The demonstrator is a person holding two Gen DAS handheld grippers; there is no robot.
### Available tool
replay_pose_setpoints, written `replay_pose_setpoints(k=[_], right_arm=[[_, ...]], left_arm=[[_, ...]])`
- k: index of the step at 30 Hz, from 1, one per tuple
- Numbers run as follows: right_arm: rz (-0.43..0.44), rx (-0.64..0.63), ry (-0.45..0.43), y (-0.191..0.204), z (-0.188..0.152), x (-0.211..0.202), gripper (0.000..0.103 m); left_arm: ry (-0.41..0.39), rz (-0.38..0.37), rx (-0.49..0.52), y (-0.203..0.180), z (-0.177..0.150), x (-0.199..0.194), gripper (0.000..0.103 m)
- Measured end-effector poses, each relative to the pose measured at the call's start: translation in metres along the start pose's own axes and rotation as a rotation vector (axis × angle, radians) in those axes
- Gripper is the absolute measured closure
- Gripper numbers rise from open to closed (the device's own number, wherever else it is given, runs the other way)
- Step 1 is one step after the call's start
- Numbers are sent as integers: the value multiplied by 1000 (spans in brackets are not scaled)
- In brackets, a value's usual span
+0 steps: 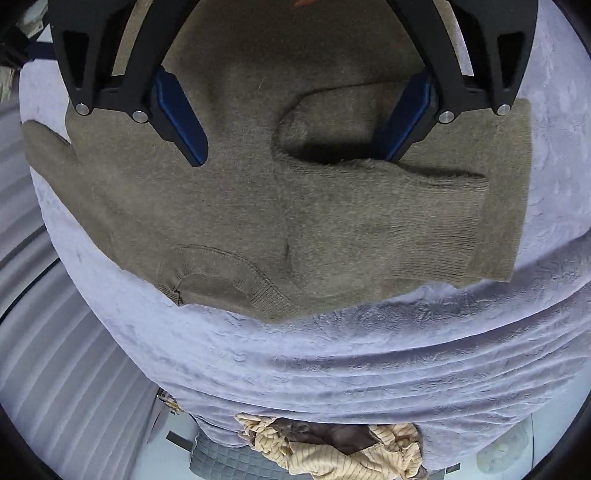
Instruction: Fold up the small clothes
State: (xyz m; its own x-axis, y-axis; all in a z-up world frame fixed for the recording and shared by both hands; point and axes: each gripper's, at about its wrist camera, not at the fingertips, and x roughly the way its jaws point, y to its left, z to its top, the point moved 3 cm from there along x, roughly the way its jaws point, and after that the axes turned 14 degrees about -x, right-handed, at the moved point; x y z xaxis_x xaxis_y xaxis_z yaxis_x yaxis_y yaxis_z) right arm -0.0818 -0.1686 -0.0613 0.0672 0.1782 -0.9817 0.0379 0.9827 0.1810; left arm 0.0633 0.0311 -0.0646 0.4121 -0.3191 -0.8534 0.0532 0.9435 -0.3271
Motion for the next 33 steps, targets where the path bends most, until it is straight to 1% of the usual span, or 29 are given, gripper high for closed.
replay_pose_setpoints(k=[1,4,5,6,8,10,11,12,14,16,17,19,20,21,22,23,24,25,26,28,29,31,32,33], right_arm=[[-7,-7,-7,0,3,-2,0],[-45,-66,-46,6,23,-13,0],[-58,-97,-68,9,33,-17,0],[-73,-139,-96,18,44,-23,0],[-96,-243,-150,41,68,-32,0],[-121,-388,-204,83,94,-36,0],[-135,-443,-222,104,104,-34,0],[-162,-524,-246,131,119,-31,0],[-229,-652,-275,168,134,-20,0],[-333,-794,-280,201,148,3,0],[-373,-837,-274,204,152,9,1],[-478,-923,-259,222,160,34,2],[-543,-959,-246,224,162,45,6],[-614,-999,-225,225,165,58,26],[-626,-1019,-209,224,166,64,46],[-596,-1027,-185,222,167,69,93],[-556,-995,-170,214,170,68,92],[-515,-941,-198,206,174,59,93],[-483,-891,-234,201,178,49,93],[-354,-724,-330,175,184,14,93],[-308,-647,-361,160,186,2,93],[-185,-449,-420,115,188,-21,93],[-95,-312,-435,82,186,-28,93],[-41,-221,-432,60,184,-26,93]], left_arm=[[-8,4,-5,5,-1,-8,9],[-64,17,-26,26,2,-41,9],[-88,39,-43,39,0,-56,9],[-98,56,-59,50,6,-61,9],[-109,110,-119,82,3,-73,9],[-98,156,-175,112,-1,-75,9],[-78,182,-200,127,-4,-72,9],[-54,208,-225,140,-7,-67,9],[-24,227,-253,157,-12,-57,9],[-6,247,-262,165,-15,-45,9],[-3,251,-264,168,-16,-41,9],[-2,253,-266,169,-17,-35,9],[-2,253,-266,169,-16,-32,9],[-2,252,-266,168,-16,-30,9],[-2,253,-264,167,-16,-28,9],[0,255,-261,166,-16,-25,9],[2,257,-259,163,-14,-22,9],[4,259,-256,161,-15,-20,9],[4,262,-253,158,-13,-18,9],[1,266,-247,154,-10,-17,9],[-3,271,-242,151,-9,-16,9],[-13,280,-231,145,-6,-14,9],[-20,288,-225,143,-4,-13,9],[-22,293,-222,141,-2,-11,9]])
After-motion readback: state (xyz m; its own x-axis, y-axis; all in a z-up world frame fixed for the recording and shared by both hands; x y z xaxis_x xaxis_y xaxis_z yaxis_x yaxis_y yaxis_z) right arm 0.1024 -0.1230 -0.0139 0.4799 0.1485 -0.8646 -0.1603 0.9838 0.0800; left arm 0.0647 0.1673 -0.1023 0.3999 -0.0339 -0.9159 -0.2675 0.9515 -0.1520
